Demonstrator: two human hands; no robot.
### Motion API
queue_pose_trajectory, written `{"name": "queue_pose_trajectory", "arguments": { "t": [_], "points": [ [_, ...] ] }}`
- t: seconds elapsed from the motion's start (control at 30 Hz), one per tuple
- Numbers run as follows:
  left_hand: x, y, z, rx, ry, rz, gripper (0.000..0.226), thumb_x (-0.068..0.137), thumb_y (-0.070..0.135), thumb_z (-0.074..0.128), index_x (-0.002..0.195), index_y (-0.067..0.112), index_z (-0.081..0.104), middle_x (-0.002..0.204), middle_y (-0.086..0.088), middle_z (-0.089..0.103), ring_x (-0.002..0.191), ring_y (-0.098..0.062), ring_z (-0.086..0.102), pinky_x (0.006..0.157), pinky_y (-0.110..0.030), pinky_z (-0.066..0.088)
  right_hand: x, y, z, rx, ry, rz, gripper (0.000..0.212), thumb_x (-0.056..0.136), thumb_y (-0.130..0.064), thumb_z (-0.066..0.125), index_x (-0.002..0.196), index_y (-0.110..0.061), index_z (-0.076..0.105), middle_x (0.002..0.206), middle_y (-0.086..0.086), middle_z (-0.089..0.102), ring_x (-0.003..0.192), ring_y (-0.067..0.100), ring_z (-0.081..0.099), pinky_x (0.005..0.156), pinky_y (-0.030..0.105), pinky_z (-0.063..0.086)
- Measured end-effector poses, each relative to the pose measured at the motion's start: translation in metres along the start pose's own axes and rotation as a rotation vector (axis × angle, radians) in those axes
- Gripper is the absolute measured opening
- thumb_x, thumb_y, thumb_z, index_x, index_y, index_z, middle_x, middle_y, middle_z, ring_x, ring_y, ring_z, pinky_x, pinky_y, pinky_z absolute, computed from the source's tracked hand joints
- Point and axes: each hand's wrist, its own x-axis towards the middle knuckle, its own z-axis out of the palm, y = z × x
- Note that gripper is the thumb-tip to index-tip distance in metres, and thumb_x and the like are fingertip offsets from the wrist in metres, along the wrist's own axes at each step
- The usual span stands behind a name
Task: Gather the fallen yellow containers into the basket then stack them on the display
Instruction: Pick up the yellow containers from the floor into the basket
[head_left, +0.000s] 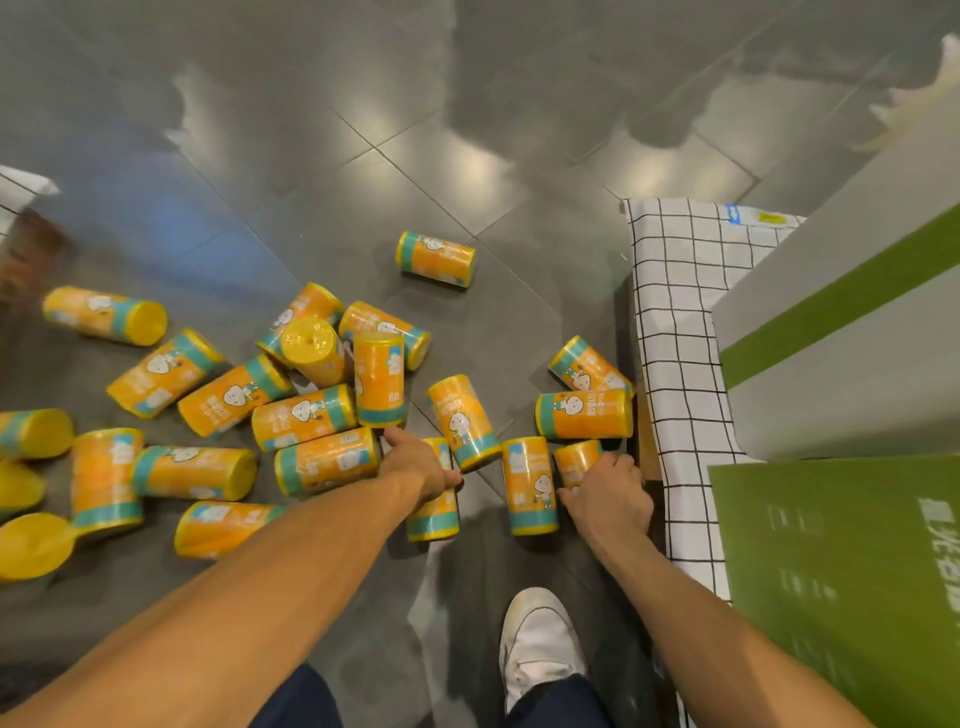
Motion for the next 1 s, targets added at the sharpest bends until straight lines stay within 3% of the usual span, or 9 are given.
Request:
{"name": "queue_pose_trajectory", "arguments": {
  "t": [0.17, 0.3, 0.43, 0.53, 0.67, 0.8, 0.87, 0.93, 1.0],
  "points": [
    [-0.006, 0.004, -0.026, -0.202, -0.050, 0.055, 0.078, 0.073, 0.048, 0.088, 0.129, 0.008, 0.052, 0.121, -0.013, 0.063, 0.103, -0.031, 0.068, 0.083, -0.047, 0.061, -0.003, 0.004, -0.008, 0.385, -0.128, 0.110, 0.086, 0.078, -0.062, 0.077, 0.134, -0.011, 0.034, 0.123, 0.012, 0.055, 0.113, 0.033, 0.061, 0.088, 0.048, 0.057],
    [-0.048, 0.003, -0.082, -0.384, 0.002, 0.211, 0.040, 0.076, 0.045, 0.083, 0.100, 0.022, 0.062, 0.101, -0.003, 0.071, 0.087, -0.020, 0.071, 0.081, -0.040, 0.062, -0.027, 0.001, -0.055, 0.676, -0.189, 0.070, 0.077, 0.078, -0.061, 0.075, 0.130, -0.022, 0.035, 0.112, 0.001, 0.060, 0.100, 0.027, 0.066, 0.085, 0.047, 0.057],
    [-0.096, -0.003, -0.150, -0.506, 0.104, 0.348, 0.038, 0.075, 0.048, 0.079, 0.098, 0.020, 0.067, 0.092, -0.001, 0.074, 0.083, -0.017, 0.072, 0.072, -0.038, 0.063, -0.049, -0.034, -0.135, 0.903, -0.150, -0.134, 0.050, 0.082, -0.042, 0.076, 0.119, -0.021, 0.050, 0.103, 0.003, 0.068, 0.086, 0.017, 0.066, 0.076, 0.039, 0.056],
    [-0.136, -0.024, -0.205, -0.678, 0.193, 0.420, 0.033, 0.078, 0.045, 0.081, 0.092, 0.019, 0.067, 0.082, -0.002, 0.073, 0.073, -0.015, 0.071, 0.066, -0.028, 0.062, -0.069, -0.081, -0.208, 0.924, -0.163, -0.307, 0.045, 0.084, -0.044, 0.076, 0.113, -0.020, 0.051, 0.104, 0.004, 0.066, 0.091, 0.017, 0.066, 0.079, 0.039, 0.054],
    [-0.186, -0.076, -0.276, -0.891, 0.325, 0.493, 0.048, 0.074, 0.050, 0.082, 0.105, 0.016, 0.070, 0.094, -0.004, 0.078, 0.085, -0.017, 0.076, 0.082, -0.040, 0.063, -0.118, -0.143, -0.289, 0.940, -0.212, -0.521, 0.040, 0.089, -0.048, 0.072, 0.114, -0.023, 0.052, 0.108, 0.002, 0.066, 0.098, 0.018, 0.067, 0.084, 0.041, 0.056],
    [-0.237, -0.143, -0.320, -1.019, 0.465, 0.533, 0.011, 0.093, 0.025, 0.073, 0.089, 0.021, 0.064, 0.069, 0.014, 0.074, 0.064, 0.001, 0.070, 0.064, -0.022, 0.057, -0.184, -0.206, -0.341, 0.920, -0.278, -0.713, 0.051, 0.081, -0.056, 0.074, 0.115, -0.024, 0.053, 0.107, 0.003, 0.069, 0.096, 0.019, 0.070, 0.084, 0.041, 0.059],
    [-0.257, -0.180, -0.329, -1.053, 0.510, 0.545, 0.011, 0.093, 0.025, 0.074, 0.097, 0.018, 0.066, 0.081, 0.007, 0.078, 0.075, -0.007, 0.075, 0.071, -0.028, 0.061, -0.220, -0.237, -0.355, 0.904, -0.300, -0.801, 0.057, 0.076, -0.059, 0.075, 0.115, -0.023, 0.054, 0.105, 0.004, 0.068, 0.095, 0.021, 0.071, 0.086, 0.045, 0.060],
    [-0.274, -0.219, -0.334, -1.115, 0.540, 0.527, 0.029, 0.089, 0.032, 0.078, 0.109, 0.015, 0.067, 0.099, -0.006, 0.079, 0.090, -0.020, 0.077, 0.084, -0.043, 0.063, -0.251, -0.268, -0.358, 0.910, -0.321, -0.861, 0.061, 0.070, -0.062, 0.074, 0.114, -0.024, 0.054, 0.103, 0.003, 0.069, 0.093, 0.020, 0.070, 0.087, 0.049, 0.059],
    [-0.289, -0.262, -0.333, -1.140, 0.603, 0.475, 0.038, 0.083, 0.038, 0.081, 0.112, 0.017, 0.067, 0.102, -0.004, 0.078, 0.095, -0.021, 0.076, 0.091, -0.046, 0.061, -0.285, -0.295, -0.357, 0.882, -0.356, -0.928, 0.055, 0.078, -0.057, 0.076, 0.115, -0.022, 0.054, 0.101, 0.003, 0.068, 0.085, 0.015, 0.068, 0.077, 0.039, 0.058]
  ]
}}
